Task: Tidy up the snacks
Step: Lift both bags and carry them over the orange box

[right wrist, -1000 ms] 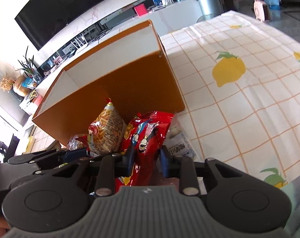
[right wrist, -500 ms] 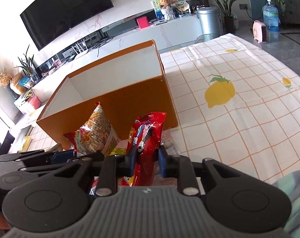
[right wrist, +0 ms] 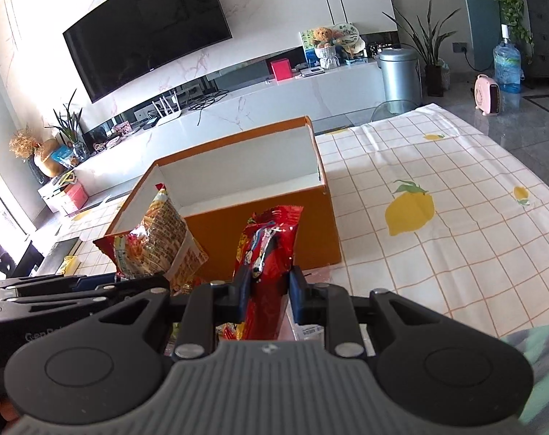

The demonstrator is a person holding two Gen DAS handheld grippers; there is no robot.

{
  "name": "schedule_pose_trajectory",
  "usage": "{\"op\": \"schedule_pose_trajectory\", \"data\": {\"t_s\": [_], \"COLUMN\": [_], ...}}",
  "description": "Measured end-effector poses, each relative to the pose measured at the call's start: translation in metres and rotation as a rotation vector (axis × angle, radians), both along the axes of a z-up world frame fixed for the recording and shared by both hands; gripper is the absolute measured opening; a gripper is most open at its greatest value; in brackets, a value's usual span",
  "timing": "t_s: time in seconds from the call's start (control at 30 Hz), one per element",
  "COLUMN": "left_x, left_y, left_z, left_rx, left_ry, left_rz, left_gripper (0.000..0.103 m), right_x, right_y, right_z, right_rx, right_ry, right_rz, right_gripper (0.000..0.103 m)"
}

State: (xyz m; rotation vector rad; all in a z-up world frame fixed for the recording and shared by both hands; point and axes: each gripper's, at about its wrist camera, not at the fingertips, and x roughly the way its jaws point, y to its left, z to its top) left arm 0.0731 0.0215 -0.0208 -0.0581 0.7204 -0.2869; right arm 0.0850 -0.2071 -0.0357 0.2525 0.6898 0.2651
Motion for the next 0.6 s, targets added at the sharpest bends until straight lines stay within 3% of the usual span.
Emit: {"op": "schedule_pose_trajectory", "data": {"t_s": [0.3, 0.6], "left_x": [-0.005, 0.004], "left_y": [0.017, 0.036], "left_z": [0.024, 0.041], "left_rx": [-0.013, -0.007], "left_ry": [-0.048, -0.082], "left_rz": [0.057, 0.124], "left_gripper": [0.041, 0.041], "right_x": [-0.004, 0.016], "right_y": [0.016, 0.044], "right_z": [0.031, 0.061], "right_rx": [-0.017, -0.045], "right_ry": [-0.083, -0.142], "right_rz": [0.050, 0.116], "right_gripper": [0.019, 0.019]}}
